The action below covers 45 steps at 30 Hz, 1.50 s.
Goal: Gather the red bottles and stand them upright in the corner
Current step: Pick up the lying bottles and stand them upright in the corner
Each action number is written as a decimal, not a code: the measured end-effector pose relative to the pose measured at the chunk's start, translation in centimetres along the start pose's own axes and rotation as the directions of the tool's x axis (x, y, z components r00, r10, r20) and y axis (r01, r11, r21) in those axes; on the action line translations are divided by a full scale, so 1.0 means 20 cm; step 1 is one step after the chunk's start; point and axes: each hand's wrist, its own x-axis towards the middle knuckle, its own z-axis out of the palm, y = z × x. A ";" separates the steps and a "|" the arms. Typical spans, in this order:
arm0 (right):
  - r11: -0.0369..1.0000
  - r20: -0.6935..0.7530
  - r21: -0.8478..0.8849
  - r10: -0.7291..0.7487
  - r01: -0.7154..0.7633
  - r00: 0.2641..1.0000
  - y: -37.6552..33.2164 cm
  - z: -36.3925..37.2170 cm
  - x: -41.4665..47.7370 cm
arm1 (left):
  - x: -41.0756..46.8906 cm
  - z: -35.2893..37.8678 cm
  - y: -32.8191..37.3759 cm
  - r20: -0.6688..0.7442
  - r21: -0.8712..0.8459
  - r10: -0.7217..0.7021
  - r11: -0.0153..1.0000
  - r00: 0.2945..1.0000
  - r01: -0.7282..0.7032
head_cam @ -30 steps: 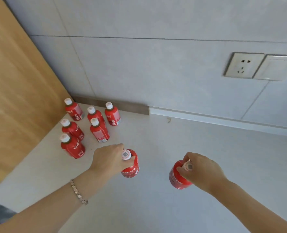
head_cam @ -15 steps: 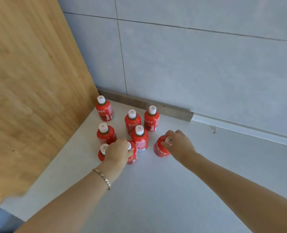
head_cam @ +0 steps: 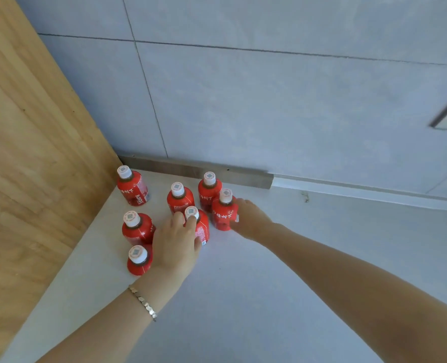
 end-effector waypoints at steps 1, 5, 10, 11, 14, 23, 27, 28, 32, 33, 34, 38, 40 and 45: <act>0.999 0.037 -0.031 0.023 -0.022 0.999 0.06 -0.02 -0.04 | 0.01 -0.01 0.06 -0.020 -0.003 0.060 0.998 0.998 -0.060; 0.947 0.160 -0.244 0.250 -0.207 0.955 0.43 -0.09 -0.26 | 0.03 -0.02 0.38 0.149 -0.075 0.274 0.961 0.950 -0.265; 0.873 0.128 -0.251 0.459 -0.419 0.879 1.00 -0.28 -0.66 | 0.06 0.07 0.91 0.542 -0.110 0.388 0.912 0.745 -0.395; 0.862 0.121 -0.227 0.487 -0.454 0.865 1.13 -0.32 -0.75 | 0.05 0.09 1.04 0.588 -0.108 0.404 0.898 0.701 -0.427; 0.826 0.094 -0.163 0.558 -0.540 0.825 1.50 -0.42 -0.99 | 0.01 0.12 1.46 0.633 -0.111 0.466 0.845 0.618 -0.523; 0.736 0.061 -0.079 0.676 -0.672 0.734 2.63 -0.82 -1.66 | -0.29 0.19 2.75 0.596 -0.211 0.577 0.783 0.559 -0.585; 0.671 -0.050 -0.032 0.739 -0.741 0.671 3.04 -1.00 -1.79 | -0.38 0.19 3.16 0.596 -0.215 0.575 0.787 0.561 -0.578; 0.656 -0.085 -0.011 0.752 -0.755 0.654 3.12 -1.04 -1.80 | -0.39 0.18 3.24 0.587 -0.210 0.574 0.789 0.571 -0.577; 0.635 -0.121 0.024 0.769 -0.773 0.628 3.37 -1.15 -1.77 | -0.41 0.19 3.48 0.545 -0.176 0.564 0.800 0.620 -0.573; 0.636 -0.121 0.026 0.768 -0.771 0.629 3.42 -1.17 -1.76 | -0.41 0.20 3.54 0.533 -0.167 0.563 0.802 0.631 -0.574; 0.637 -0.122 0.032 0.767 -0.770 0.629 3.46 -1.18 -1.75 | -0.42 0.22 3.60 0.519 -0.158 0.561 0.804 0.645 -0.573; 0.644 -0.135 0.041 0.761 -0.764 0.634 3.64 -1.22 -1.77 | -0.49 0.34 3.88 0.481 -0.202 0.537 0.837 0.693 -0.508; 0.643 -0.132 0.034 0.762 -0.765 0.634 3.72 -1.23 -1.79 | -0.55 0.42 4.02 0.506 -0.302 0.502 0.865 0.702 -0.401; 0.663 -0.113 0.006 0.745 -0.749 0.658 3.87 -1.27 -1.81 | -0.63 0.56 4.23 0.504 -0.591 0.352 0.806 0.789 0.018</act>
